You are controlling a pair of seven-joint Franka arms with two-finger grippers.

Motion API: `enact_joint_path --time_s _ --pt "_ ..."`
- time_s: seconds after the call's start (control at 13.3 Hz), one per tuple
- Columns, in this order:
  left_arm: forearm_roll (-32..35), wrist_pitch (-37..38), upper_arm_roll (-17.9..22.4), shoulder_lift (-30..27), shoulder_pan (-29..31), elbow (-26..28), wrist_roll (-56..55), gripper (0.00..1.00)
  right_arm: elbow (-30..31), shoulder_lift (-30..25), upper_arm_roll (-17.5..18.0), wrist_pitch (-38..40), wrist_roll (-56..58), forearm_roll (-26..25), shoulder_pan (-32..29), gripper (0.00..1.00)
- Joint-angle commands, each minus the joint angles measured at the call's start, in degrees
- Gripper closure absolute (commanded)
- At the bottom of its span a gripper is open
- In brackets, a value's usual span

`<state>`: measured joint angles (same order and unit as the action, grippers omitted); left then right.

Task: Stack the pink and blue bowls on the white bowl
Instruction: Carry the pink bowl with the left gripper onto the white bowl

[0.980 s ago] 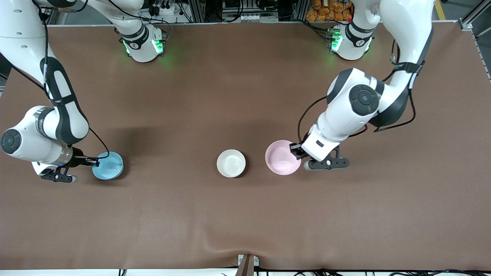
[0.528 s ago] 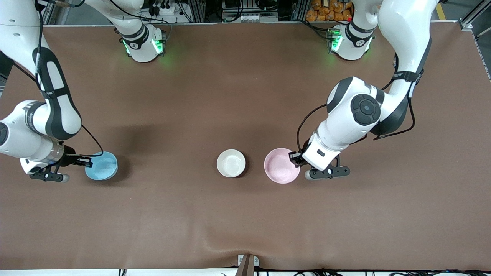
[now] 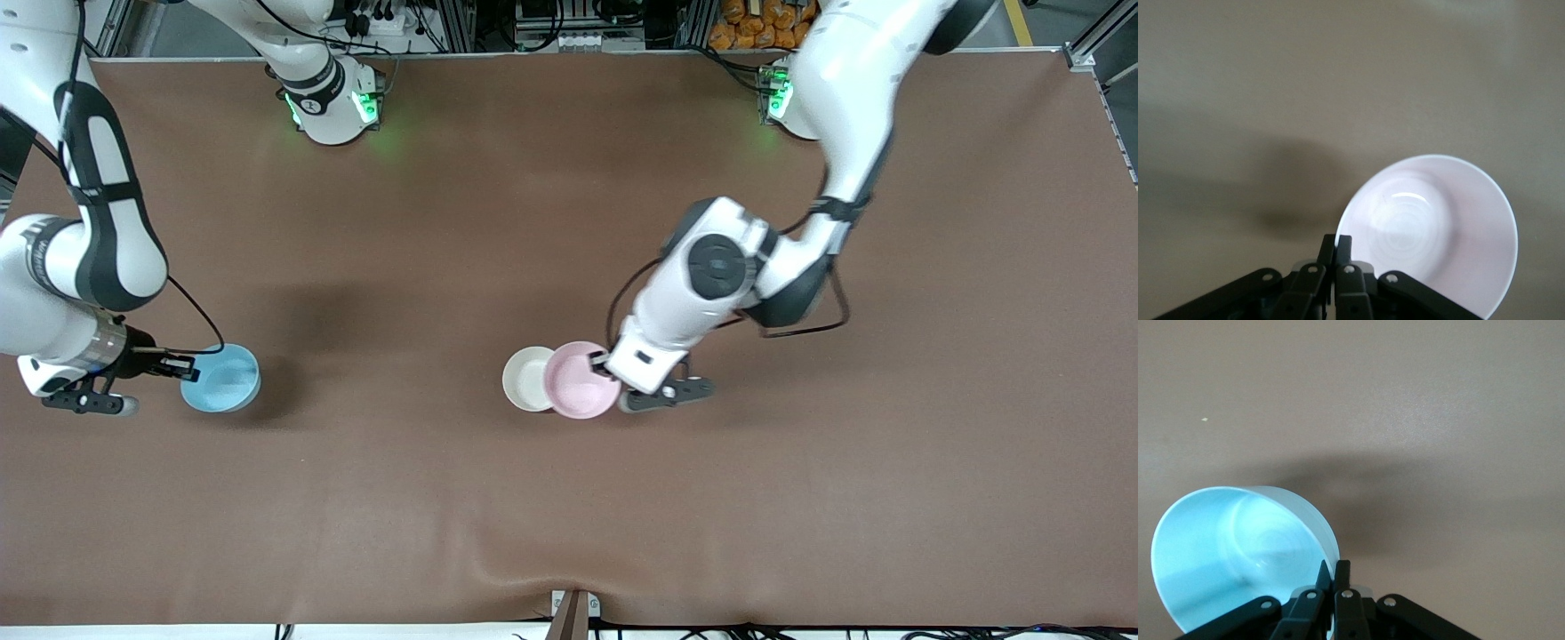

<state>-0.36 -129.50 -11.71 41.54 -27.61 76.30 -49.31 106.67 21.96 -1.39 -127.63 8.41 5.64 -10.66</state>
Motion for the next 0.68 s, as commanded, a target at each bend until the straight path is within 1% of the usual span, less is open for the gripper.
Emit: enact_joint_path --time_s 0.0,0.23,0.45,0.6 --pt "-0.87 -2.68 4.94 3.81 -6.22 -3.53 -3.42 1.0 0.73 -3.93 0.78 3.25 0.56 0.17 -0.94 1.0" --pt "-0.96 -6.28 4.94 6.53 -8.07 -3.53 -4.65 1.0 0.64 -6.83 0.86 6.5 0.38 0.25 -0.59 1.0" --pt "-0.96 -6.82 5.03 7.77 -9.04 -3.44 -7.2 1.0 0.47 -10.44 0.95 12.04 0.12 0.34 -0.51 1.0" --pt "-0.96 -6.91 4.94 8.91 -9.57 -3.53 -7.21 1.0 -0.76 -10.8 1.3 13.98 -1.63 0.43 -0.07 1.0"
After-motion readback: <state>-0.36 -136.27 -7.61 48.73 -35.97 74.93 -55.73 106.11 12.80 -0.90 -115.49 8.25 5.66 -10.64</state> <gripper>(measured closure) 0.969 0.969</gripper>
